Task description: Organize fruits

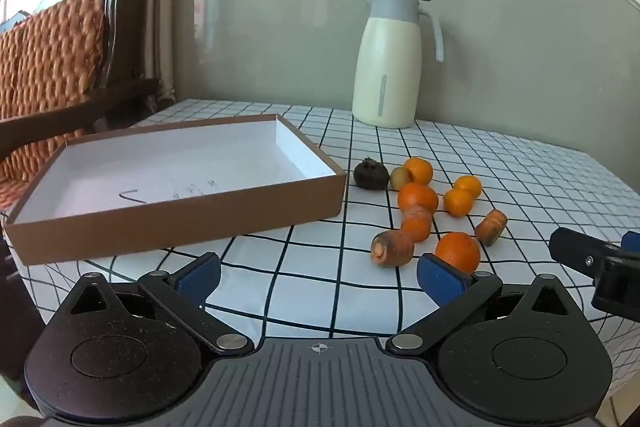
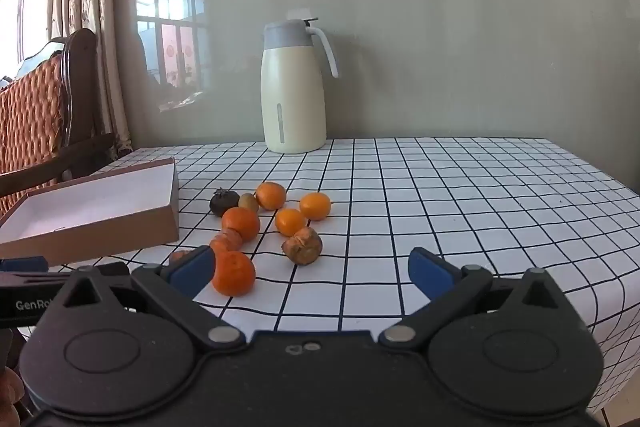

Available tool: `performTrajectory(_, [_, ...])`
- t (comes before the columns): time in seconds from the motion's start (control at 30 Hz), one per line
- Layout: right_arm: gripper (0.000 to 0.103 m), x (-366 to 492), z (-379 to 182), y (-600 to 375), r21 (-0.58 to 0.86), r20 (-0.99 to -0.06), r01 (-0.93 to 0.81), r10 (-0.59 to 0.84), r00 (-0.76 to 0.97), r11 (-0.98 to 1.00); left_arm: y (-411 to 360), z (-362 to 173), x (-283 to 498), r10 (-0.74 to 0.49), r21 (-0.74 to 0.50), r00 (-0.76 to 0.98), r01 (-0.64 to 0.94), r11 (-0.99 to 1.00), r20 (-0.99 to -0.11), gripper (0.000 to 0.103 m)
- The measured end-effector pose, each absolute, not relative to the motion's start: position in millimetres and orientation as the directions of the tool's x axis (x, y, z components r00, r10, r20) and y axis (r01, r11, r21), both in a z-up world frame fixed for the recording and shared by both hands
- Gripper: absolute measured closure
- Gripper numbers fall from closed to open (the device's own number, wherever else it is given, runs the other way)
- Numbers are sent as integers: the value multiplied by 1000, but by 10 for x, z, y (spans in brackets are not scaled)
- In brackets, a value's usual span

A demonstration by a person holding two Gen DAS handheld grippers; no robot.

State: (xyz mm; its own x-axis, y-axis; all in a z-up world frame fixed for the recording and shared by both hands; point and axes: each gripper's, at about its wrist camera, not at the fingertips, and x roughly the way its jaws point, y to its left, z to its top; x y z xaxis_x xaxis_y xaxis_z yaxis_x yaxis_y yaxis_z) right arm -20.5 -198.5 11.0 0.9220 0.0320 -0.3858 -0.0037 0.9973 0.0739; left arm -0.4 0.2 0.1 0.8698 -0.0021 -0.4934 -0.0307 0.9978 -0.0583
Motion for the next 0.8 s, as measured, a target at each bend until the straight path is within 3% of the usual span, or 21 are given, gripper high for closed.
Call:
performTrajectory(0.17, [6, -252, 131, -1954, 55, -380, -3, 24, 925, 998, 9, -70, -48, 19, -35, 898, -38, 999, -440, 0])
performTrajectory(0.8, [6, -210, 106, -1990, 86, -389, -8, 41, 920, 996, 25, 17, -64, 50, -4, 895, -57, 998, -443, 0])
